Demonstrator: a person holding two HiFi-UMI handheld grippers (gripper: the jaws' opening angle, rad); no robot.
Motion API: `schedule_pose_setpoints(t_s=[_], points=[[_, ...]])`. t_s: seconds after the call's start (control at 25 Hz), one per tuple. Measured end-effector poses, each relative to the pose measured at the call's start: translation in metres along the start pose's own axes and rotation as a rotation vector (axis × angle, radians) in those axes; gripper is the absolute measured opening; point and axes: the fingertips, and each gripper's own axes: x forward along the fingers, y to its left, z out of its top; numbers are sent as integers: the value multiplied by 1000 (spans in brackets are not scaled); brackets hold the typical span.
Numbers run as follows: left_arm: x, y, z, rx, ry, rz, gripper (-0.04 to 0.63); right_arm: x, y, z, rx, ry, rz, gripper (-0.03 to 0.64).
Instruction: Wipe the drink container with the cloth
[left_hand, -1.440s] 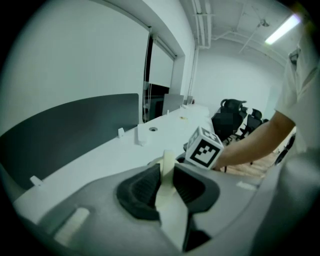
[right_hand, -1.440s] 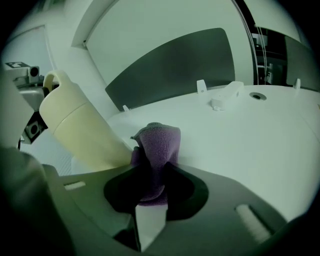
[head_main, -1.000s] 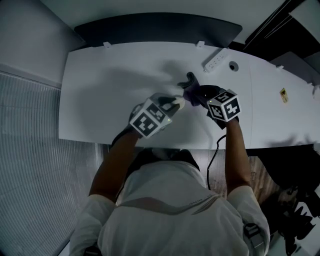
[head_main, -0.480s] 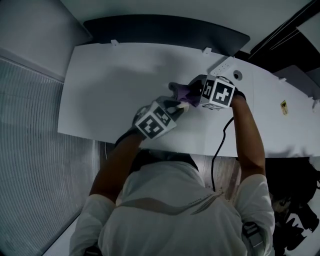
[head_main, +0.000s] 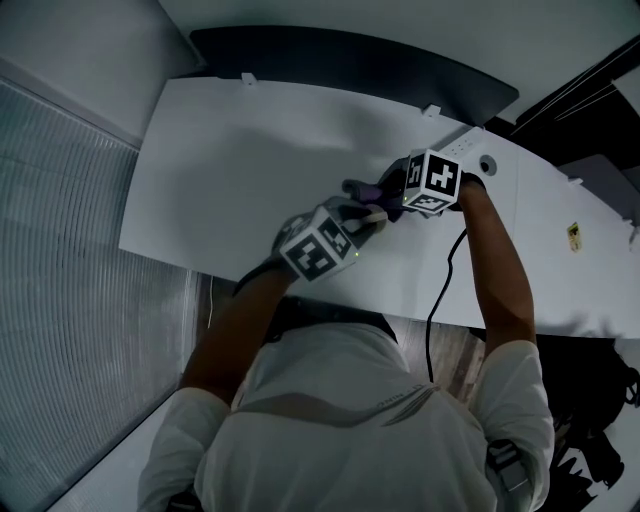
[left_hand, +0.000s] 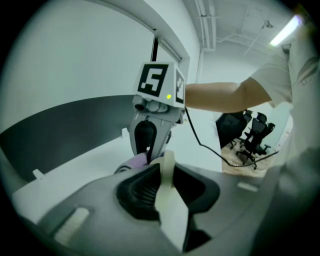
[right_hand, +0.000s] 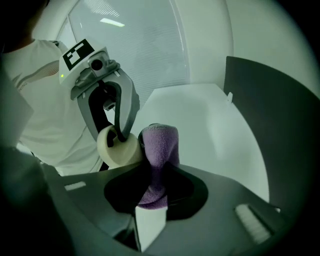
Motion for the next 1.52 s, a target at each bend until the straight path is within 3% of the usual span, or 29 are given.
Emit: schedule_pose_setpoints(t_s=[0.24,0.6,0.88,1.0,1.2,1.36,1.52], points=[[1,2,0,-12,-2,5,84,27,-11,-11,39,22,98,84],[2,3,-1,-18,-13,29,83,68,-25,-36,115,36,78,84],[1,2,0,-2,-47,30,83,78,-36,-53,311,-108,52,87],[2,3,2,36,-52,38,80,59,-49,-58,418,-235,-84,87],[-3,3,3,56,-84,77,80,1,-48,-58,621,-573,-317,87],[-11,-2,12,47,-134,70,117,-53,-31,-77,801,-792,-552,87],[-41,9,29,-16,-246,134,158,-109,4,-79,906,-1017,-745,87]])
